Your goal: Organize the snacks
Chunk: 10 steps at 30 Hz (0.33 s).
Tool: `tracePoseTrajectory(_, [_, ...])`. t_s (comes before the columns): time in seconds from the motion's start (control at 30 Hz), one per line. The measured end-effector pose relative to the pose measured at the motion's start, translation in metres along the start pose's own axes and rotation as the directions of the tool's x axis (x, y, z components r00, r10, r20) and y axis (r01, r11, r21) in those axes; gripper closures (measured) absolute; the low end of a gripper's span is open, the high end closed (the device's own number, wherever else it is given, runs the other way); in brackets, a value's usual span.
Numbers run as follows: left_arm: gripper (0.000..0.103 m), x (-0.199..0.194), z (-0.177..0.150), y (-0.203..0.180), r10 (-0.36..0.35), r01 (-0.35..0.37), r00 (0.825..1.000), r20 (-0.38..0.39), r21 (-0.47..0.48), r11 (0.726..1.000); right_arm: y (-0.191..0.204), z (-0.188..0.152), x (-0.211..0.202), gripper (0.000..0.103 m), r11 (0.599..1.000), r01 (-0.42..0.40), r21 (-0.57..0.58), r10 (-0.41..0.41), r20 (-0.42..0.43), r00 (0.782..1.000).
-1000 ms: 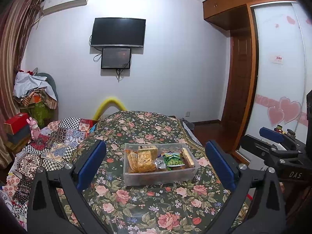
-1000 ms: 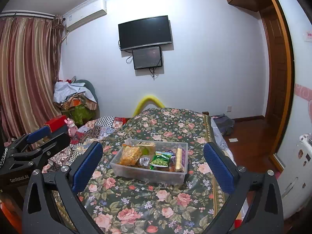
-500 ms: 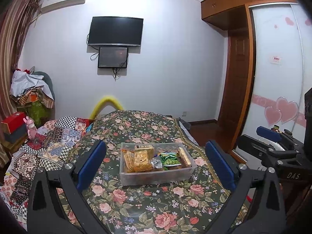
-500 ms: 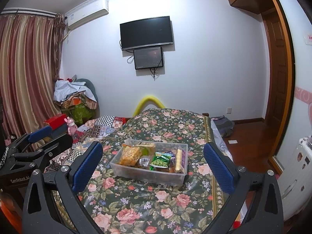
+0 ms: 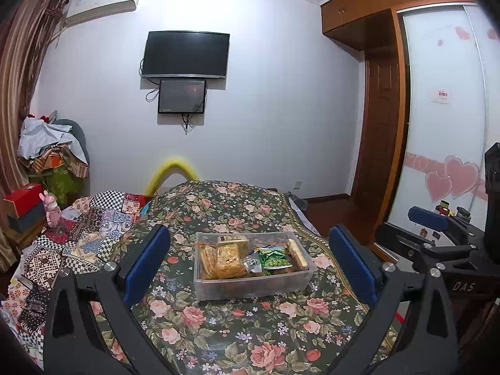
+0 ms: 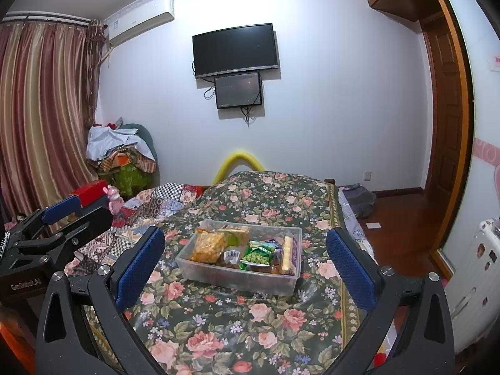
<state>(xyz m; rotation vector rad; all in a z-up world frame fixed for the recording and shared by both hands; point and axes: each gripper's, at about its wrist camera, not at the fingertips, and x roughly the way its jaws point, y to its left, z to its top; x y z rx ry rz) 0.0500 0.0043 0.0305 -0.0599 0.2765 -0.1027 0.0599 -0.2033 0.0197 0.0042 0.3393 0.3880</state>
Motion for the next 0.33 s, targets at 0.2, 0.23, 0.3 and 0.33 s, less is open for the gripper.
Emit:
tracePoseTrajectory(0.2, [0.0, 0.0014, -0.0024, 0.0002, -0.008, 0.008, 1.0, -0.008, 0.002, 1.0, 0.0002, -0.0005, 0.002, 0.0, 1.0, 0.0, 0.0, 0.0, -0.003, 1.0])
tracePoseTrajectory(0.23, [0.0, 0.0025, -0.0031, 0.0005, -0.011, 0.011, 1.0, -0.012, 0.002, 1.0, 0.0002, -0.0008, 0.0025, 0.0, 1.0, 0.0, 0.0, 0.0, -0.005, 1.0])
tracePoseTrajectory(0.3, [0.0, 0.0043, -0.0046, 0.0016, -0.013, 0.013, 1.0, -0.02, -0.001, 1.0, 0.0003, -0.0014, 0.0034, 0.0, 1.0, -0.001, 0.001, 0.001, -0.006, 1.0])
tracePoseTrajectory(0.33, [0.0, 0.0063, -0.0055, 0.0024, -0.016, 0.016, 1.0, -0.027, -0.005, 1.0, 0.0004, -0.0014, 0.0045, 0.0, 1.0, 0.0, 0.001, 0.0, -0.008, 1.0])
